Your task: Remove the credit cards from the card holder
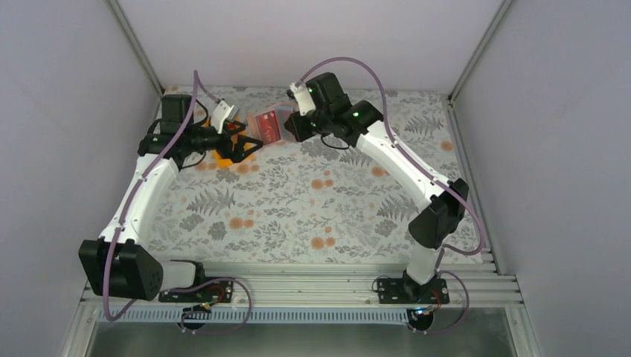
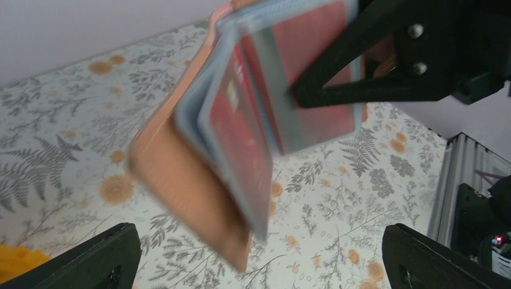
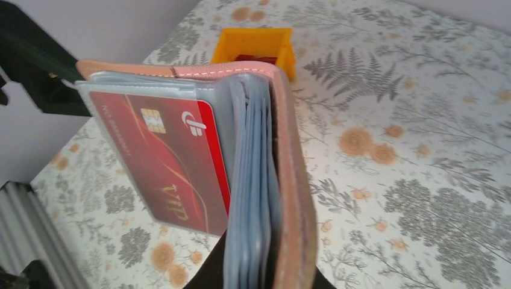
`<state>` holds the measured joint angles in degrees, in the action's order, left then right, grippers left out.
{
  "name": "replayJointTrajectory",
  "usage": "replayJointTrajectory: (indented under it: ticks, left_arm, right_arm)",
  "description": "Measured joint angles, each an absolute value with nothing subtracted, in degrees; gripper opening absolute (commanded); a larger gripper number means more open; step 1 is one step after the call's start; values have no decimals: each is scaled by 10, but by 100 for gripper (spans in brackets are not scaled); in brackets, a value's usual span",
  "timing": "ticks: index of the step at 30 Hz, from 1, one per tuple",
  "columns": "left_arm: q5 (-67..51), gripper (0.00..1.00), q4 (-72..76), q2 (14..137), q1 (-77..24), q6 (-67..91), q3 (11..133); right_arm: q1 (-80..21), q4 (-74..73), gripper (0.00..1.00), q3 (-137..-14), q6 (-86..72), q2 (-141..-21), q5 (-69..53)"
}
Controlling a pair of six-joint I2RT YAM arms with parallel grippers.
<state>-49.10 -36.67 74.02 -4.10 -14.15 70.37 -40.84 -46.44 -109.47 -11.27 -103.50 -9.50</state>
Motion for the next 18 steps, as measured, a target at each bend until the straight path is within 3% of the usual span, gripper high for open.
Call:
replayJointTrajectory:
  ticks: [10, 15, 18]
  left_arm:
    - [-484, 97, -348, 740, -47, -131, 704]
    - [-498, 66, -357, 737, -46, -147, 702]
    - [-536, 31, -379, 731, -46, -170, 705]
  right_arm:
    - [-408, -421, 4, -1061, -63, -1018, -221]
    - [-407, -409, 4, -1029, -27, -983, -278]
    - [-406, -399, 4, -1017, -8, -967, -305]
